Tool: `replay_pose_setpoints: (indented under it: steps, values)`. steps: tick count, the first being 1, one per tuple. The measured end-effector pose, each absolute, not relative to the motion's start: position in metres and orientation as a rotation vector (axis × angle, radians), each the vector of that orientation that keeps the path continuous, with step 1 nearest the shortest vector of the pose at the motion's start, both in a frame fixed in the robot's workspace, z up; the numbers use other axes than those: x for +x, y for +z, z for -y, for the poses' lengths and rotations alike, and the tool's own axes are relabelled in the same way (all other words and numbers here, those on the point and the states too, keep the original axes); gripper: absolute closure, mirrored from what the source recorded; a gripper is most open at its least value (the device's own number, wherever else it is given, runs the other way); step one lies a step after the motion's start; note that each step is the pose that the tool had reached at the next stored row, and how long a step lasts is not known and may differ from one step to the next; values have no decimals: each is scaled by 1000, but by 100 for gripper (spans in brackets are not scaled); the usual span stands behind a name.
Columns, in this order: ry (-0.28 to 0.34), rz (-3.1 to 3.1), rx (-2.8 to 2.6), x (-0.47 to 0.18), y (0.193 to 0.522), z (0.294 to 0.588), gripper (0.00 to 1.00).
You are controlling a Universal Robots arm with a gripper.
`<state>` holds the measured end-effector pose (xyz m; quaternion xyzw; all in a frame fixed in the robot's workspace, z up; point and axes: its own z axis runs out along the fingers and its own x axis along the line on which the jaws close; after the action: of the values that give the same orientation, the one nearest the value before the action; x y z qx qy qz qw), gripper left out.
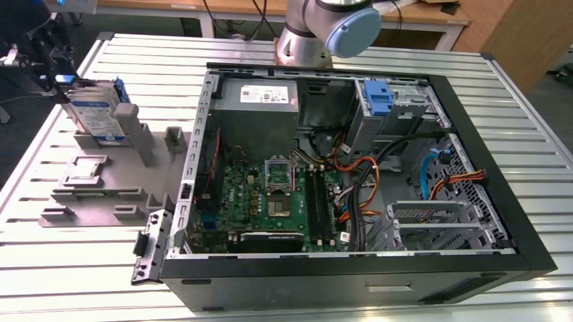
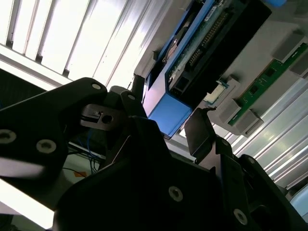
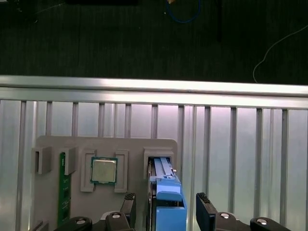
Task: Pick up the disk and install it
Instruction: 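Pick up the disk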
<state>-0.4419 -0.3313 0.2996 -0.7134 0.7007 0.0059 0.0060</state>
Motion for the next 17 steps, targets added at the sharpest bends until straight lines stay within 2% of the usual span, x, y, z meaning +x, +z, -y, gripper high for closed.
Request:
replay_pose_setpoints:
  steps: [17]
  values:
    - [26,-2190,-2229,-441,291,331,39]
